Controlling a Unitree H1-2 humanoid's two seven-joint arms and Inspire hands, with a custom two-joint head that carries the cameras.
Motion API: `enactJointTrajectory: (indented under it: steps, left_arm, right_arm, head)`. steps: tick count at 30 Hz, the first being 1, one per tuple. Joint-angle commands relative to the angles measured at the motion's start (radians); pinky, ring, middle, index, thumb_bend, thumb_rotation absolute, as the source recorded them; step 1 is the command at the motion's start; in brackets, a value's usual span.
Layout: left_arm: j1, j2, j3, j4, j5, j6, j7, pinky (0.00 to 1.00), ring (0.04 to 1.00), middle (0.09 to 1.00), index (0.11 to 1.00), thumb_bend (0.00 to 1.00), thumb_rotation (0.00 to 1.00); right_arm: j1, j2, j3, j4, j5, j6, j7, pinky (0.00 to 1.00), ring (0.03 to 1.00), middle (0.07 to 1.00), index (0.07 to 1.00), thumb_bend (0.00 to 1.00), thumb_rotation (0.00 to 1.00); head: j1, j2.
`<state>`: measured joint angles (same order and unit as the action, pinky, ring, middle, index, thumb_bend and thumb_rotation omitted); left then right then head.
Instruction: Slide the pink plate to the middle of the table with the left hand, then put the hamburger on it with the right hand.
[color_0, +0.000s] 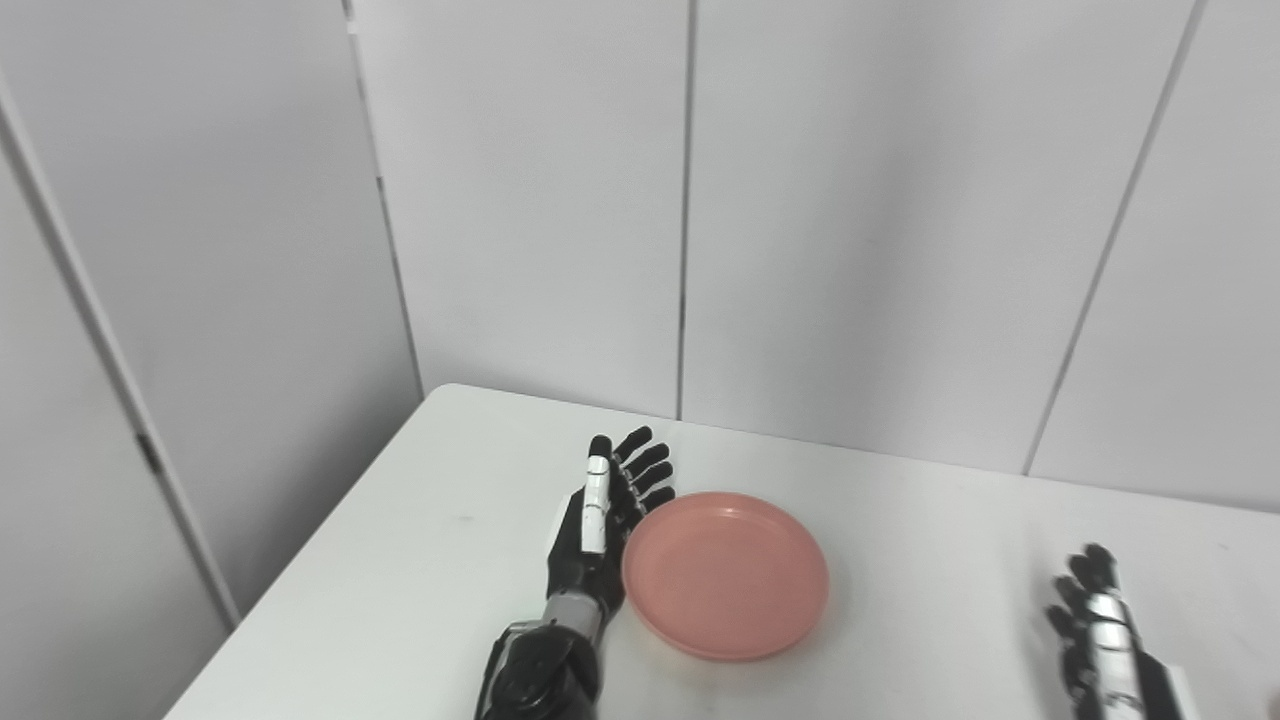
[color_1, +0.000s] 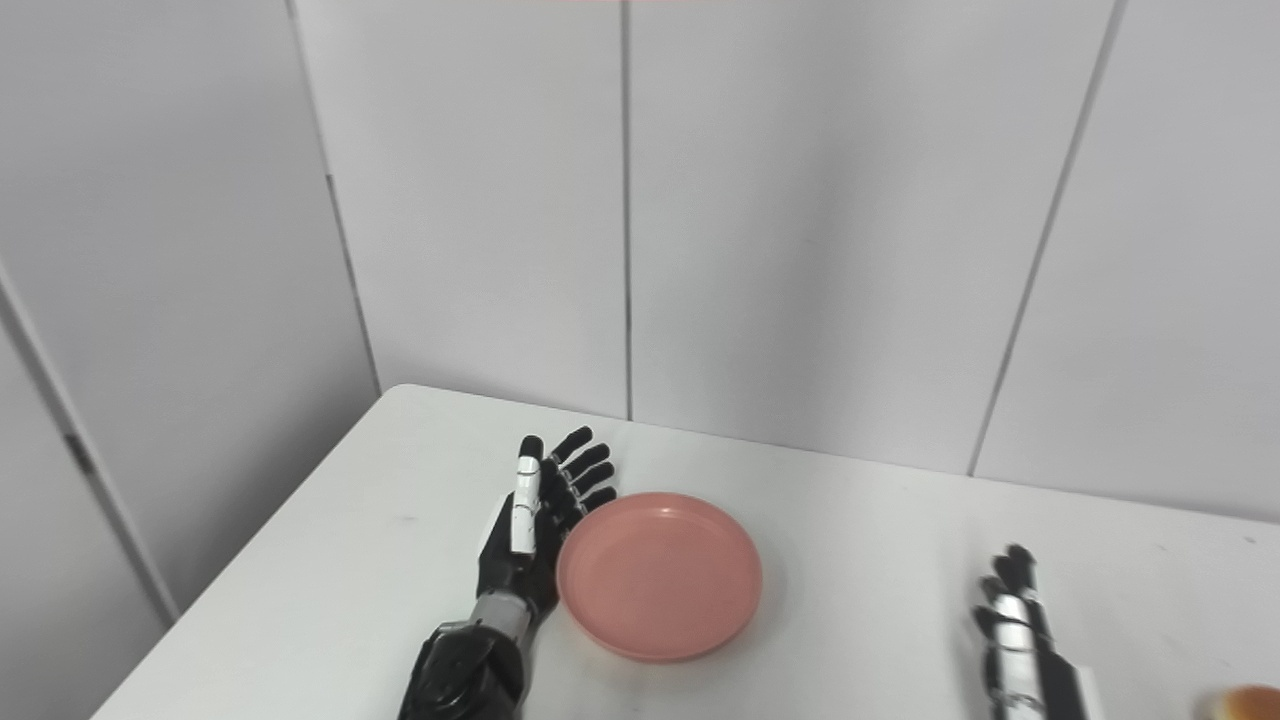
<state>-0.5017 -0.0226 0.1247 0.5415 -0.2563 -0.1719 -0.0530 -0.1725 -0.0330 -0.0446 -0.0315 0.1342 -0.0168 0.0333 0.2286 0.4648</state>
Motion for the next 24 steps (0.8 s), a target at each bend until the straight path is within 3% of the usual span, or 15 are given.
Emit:
enactJointTrajectory:
  steps: [1,5,11,19,24]
  left_arm:
    - [0.033,-0.016,-0.011,0.007,0.009,0.017,-0.008,0.81,0.840,0.824,0.813,0.75,0.99]
    - [0.061,-0.043,-0.034,-0.025,0.029,0.029,0.001,0.82,0.842,0.822,0.817,0.77,0.99]
    - [0.102,-0.080,-0.067,-0.076,0.055,0.037,0.007,0.84,0.846,0.833,0.829,0.74,0.99]
    - [0.155,-0.119,-0.108,-0.151,0.116,0.064,0.038,0.87,0.859,0.850,0.848,0.71,1.00]
    - [0.185,-0.126,-0.135,-0.199,0.123,0.102,0.024,0.91,0.903,0.896,0.897,0.71,1.00]
  right_arm:
    - [-0.021,0.008,0.002,-0.016,0.004,-0.026,0.005,1.00,0.996,1.000,1.000,0.51,0.88]
    - [-0.034,0.023,0.005,0.031,0.012,-0.063,0.012,1.00,0.992,0.994,1.000,0.61,0.83]
    - [-0.035,0.031,0.023,0.041,-0.023,-0.081,0.007,1.00,0.987,0.992,1.000,0.65,0.85]
    - [-0.047,0.045,0.041,0.037,-0.050,-0.059,-0.002,1.00,0.999,1.000,1.000,0.64,0.88]
    - [-0.060,0.064,0.039,0.058,-0.057,-0.086,-0.017,1.00,0.995,0.997,1.000,0.63,0.87]
  head:
    - [-0.029,0.009]
    - [-0.098,0.019]
    - [-0.183,0.029]
    - [-0.268,0.047]
    - [-0.297,0.051]
